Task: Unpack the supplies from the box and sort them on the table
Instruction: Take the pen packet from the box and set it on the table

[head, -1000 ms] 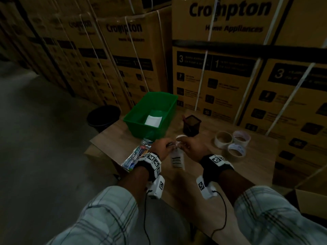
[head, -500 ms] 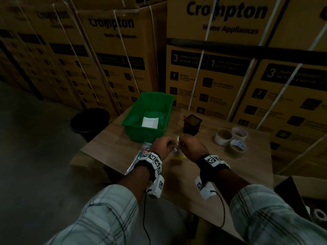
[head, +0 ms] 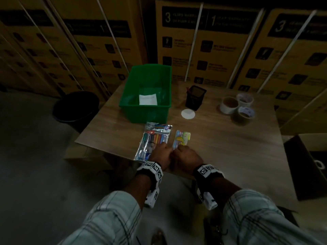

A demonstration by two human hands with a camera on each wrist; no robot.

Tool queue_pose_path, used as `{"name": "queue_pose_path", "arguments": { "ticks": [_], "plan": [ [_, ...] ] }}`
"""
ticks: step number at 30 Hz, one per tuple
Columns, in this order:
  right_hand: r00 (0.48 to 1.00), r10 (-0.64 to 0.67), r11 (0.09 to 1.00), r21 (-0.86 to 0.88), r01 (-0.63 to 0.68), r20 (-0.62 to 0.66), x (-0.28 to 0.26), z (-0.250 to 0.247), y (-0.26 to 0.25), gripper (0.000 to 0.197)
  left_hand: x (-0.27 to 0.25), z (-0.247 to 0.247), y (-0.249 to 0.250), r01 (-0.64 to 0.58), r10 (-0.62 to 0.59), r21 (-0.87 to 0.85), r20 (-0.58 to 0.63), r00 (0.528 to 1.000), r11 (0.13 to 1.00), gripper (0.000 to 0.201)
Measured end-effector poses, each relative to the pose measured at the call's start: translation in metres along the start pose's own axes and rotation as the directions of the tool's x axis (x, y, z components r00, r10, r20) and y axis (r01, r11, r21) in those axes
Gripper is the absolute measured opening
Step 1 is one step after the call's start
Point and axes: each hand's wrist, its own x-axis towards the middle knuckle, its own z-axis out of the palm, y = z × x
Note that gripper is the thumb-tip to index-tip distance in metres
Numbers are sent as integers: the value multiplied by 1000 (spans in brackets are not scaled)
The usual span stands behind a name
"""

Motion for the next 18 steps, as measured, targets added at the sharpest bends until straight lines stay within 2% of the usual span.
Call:
{"name": "queue_pose_path", "arguments": {
  "ticks": [3, 7, 11, 13, 16, 18],
  "plan": [
    [1000, -16, 998, -60, 18, 24, 0, 5, -10, 53, -4, 4, -12, -8, 7, 91, 17, 1000, 996, 35],
    [1000, 4, 997, -71, -3, 22, 6, 7, -15, 43, -5, 4, -25, 5, -4, 96, -7, 1000, 995, 48],
    [997, 76, 992, -99, -75, 9, 1, 6, -10, 54, -7, 4, -33, 32, -37, 135, 28, 999, 990, 48],
    [993, 116, 992, -48, -117, -13, -1, 4, -7, 64, -7, 6, -37, 33, -36, 131, 21, 999, 991, 46],
    [984, 178, 984, 8, -178, 3, 5, 1, -4, 55, -3, 7, -40, 26, -25, 108, -8, 1000, 994, 43],
    [981, 190, 981, 20, -191, 48, 10, 3, -5, 57, -2, 7, -42, 18, -16, 108, -26, 1000, 994, 43]
  ]
}}
